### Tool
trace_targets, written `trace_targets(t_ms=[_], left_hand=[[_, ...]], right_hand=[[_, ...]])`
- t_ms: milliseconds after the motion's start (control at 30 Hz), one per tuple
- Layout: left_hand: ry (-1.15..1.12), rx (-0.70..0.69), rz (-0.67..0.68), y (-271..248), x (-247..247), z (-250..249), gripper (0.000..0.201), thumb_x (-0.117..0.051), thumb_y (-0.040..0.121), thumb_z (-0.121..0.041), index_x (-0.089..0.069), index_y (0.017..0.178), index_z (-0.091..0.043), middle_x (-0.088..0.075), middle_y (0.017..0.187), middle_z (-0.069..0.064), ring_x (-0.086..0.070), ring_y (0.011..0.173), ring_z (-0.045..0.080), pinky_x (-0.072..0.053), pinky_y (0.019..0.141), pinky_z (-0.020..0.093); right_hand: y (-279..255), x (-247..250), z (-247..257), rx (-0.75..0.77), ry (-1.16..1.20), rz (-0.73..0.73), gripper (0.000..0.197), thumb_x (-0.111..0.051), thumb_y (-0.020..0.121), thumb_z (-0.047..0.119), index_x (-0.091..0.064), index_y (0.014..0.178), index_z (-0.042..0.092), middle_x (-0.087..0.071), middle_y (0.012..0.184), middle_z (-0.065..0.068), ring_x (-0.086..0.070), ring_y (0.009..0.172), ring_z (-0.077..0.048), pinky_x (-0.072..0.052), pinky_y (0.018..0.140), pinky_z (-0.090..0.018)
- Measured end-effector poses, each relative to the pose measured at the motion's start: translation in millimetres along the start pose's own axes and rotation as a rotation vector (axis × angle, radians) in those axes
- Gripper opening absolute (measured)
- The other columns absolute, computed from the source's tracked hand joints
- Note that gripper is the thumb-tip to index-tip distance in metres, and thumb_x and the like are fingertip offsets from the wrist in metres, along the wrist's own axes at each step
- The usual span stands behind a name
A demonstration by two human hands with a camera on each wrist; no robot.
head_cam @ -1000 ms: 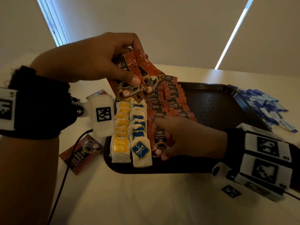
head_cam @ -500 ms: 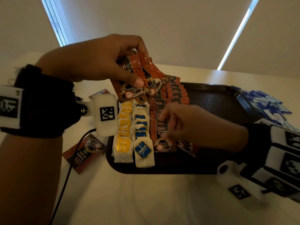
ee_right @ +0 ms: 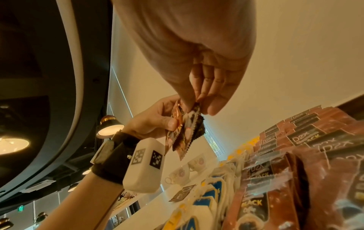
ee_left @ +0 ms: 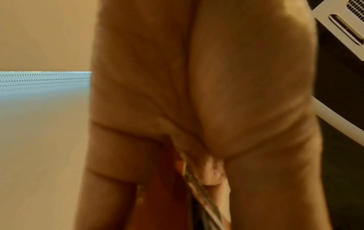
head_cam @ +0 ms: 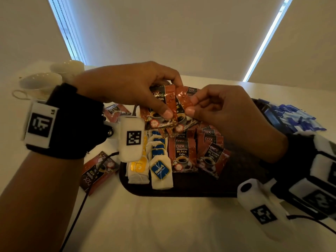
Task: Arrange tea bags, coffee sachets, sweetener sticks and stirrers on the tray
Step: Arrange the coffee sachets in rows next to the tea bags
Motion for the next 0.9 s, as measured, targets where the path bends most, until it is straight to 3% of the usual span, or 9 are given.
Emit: trace_targets(t_ms=[133, 267, 400, 500, 600, 733, 900], left_hand=[[-0.029, 0.017, -0.041, -1.9, 4.7, 1.8, 0.038, -0.073, 0.067, -0.018, -0.060, 0.103, -0.021, -0.073, 0.094, -0.007, -0.072, 0.079, 0.011, -0.057, 0.058, 0.021], [-0.041, 0.021, -0.106, -4.0, 9.9, 2.1, 0.042, -0.072, 0.064, -0.022, -0.060, 0.104, -0.019, -0.073, 0.090, -0.010, -0.071, 0.078, 0.008, -0.053, 0.054, 0.016], [-0.050, 0.029, -0.145, -6.8, 13.9, 2.3, 0.040, -0.072, 0.063, -0.022, -0.061, 0.101, -0.023, -0.072, 0.089, -0.015, -0.071, 0.078, 0.006, -0.052, 0.054, 0.013], [-0.057, 0.036, -0.155, -8.4, 14.6, 2.8, 0.036, -0.072, 0.064, -0.021, -0.061, 0.098, -0.027, -0.071, 0.091, -0.017, -0.070, 0.080, 0.004, -0.052, 0.054, 0.012], [-0.053, 0.048, -0.153, -8.8, 14.4, 2.8, 0.036, -0.071, 0.065, -0.021, -0.061, 0.098, -0.027, -0.071, 0.092, -0.018, -0.070, 0.081, 0.004, -0.052, 0.055, 0.013], [-0.047, 0.053, -0.147, -8.8, 14.5, 2.5, 0.037, -0.071, 0.064, -0.021, -0.061, 0.099, -0.026, -0.071, 0.092, -0.017, -0.070, 0.080, 0.005, -0.052, 0.054, 0.013], [-0.034, 0.054, -0.148, -9.2, 15.2, 3.3, 0.039, -0.072, 0.063, -0.024, -0.061, 0.101, -0.025, -0.072, 0.094, -0.012, -0.070, 0.082, 0.006, -0.054, 0.055, 0.015]], right_hand=[[-6.2, 10.4, -5.5, -0.076, 0.008, 0.023, 0.009, -0.073, 0.074, 0.022, -0.065, 0.079, 0.018, -0.067, 0.074, 0.000, -0.063, 0.063, -0.009, -0.054, 0.062, -0.017], [-18.3, 28.8, -20.5, -0.293, 0.115, 0.074, 0.017, -0.069, 0.064, 0.026, -0.065, 0.076, 0.014, -0.072, 0.079, -0.004, -0.068, 0.072, -0.013, -0.056, 0.064, -0.018], [-39.2, 41.0, -41.1, -0.546, 0.116, 0.140, 0.011, -0.066, 0.072, 0.016, -0.064, 0.080, 0.009, -0.069, 0.083, -0.005, -0.068, 0.067, -0.010, -0.052, 0.052, -0.015], [-55.1, 38.0, -53.5, -0.702, 0.068, 0.245, 0.011, -0.066, 0.077, 0.017, -0.065, 0.086, 0.012, -0.070, 0.087, -0.003, -0.067, 0.073, -0.013, -0.050, 0.057, -0.024], [-60.9, 28.4, -54.9, -0.753, 0.063, 0.342, 0.011, -0.066, 0.081, 0.018, -0.068, 0.090, 0.013, -0.071, 0.084, -0.002, -0.065, 0.072, -0.011, -0.048, 0.059, -0.024], [-56.1, 9.4, -48.3, -0.733, 0.066, 0.522, 0.011, -0.064, 0.085, 0.021, -0.071, 0.087, 0.012, -0.073, 0.078, 0.000, -0.065, 0.063, -0.005, -0.049, 0.055, -0.016], [-44.4, -10.8, -46.3, -0.697, 0.022, 0.618, 0.015, -0.061, 0.088, 0.020, -0.070, 0.087, 0.008, -0.072, 0.075, -0.002, -0.065, 0.063, -0.007, -0.053, 0.059, -0.016]])
Point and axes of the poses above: each hand's wrist, its own y-axis towards the middle knuckle, its own x-axis out of the back of the hand, z = x × y, the point moved 3 cm from there along y, towards the middle knuckle
